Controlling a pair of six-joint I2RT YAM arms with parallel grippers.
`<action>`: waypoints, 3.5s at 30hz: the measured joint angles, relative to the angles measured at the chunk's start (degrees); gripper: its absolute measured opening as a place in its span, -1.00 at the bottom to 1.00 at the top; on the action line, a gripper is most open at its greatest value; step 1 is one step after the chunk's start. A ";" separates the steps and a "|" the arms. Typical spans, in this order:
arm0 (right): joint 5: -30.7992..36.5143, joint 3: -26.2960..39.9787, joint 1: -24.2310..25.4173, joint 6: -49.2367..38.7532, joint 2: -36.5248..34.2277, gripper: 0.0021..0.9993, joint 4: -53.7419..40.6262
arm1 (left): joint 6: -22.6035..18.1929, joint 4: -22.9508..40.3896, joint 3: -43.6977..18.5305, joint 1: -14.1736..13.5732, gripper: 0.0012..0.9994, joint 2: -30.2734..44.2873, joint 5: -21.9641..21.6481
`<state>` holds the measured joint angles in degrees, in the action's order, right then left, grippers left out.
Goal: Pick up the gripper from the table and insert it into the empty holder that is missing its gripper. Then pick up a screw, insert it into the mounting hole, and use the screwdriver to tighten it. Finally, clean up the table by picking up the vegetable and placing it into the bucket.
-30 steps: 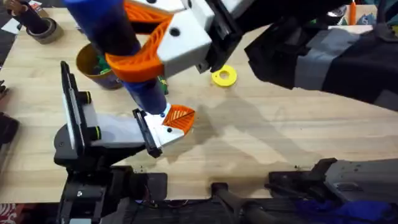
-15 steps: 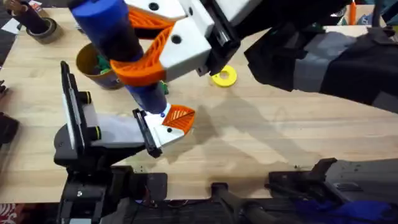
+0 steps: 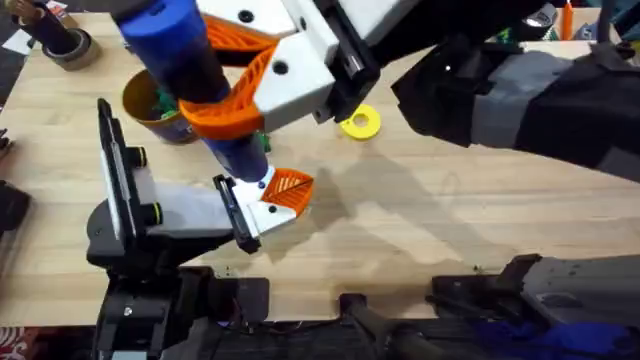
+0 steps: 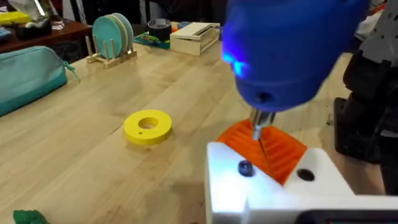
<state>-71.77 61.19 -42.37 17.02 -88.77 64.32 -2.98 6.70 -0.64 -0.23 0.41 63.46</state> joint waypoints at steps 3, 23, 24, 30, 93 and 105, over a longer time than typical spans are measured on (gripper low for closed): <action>0.00 0.00 0.00 -1.00 0.00 -0.95 -0.64 | 0.00 0.00 0.00 0.00 -0.99 0.00 0.00; 0.00 -1.73 0.00 -3.37 -0.02 -0.95 -0.90 | 0.00 0.00 0.00 0.00 -0.99 0.00 0.00; 0.00 -1.73 0.00 -3.37 0.00 -0.95 -0.88 | 0.00 0.00 0.00 0.00 -0.99 0.01 0.00; 0.09 -1.89 0.00 -3.40 -0.02 -0.95 -0.89 | 0.00 0.00 0.00 0.00 -0.99 0.01 0.00; 3.00 -3.35 -0.17 -2.08 -1.25 -0.95 -0.81 | 0.02 0.00 0.00 0.00 -0.99 0.02 -0.02; 4.45 -3.50 -0.22 -2.09 -0.95 -0.95 -3.64 | 0.09 0.07 0.00 0.00 -0.99 0.02 0.20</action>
<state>-67.31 57.69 -42.59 14.93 -89.72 60.68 -2.90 6.76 -0.64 -0.23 0.43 63.66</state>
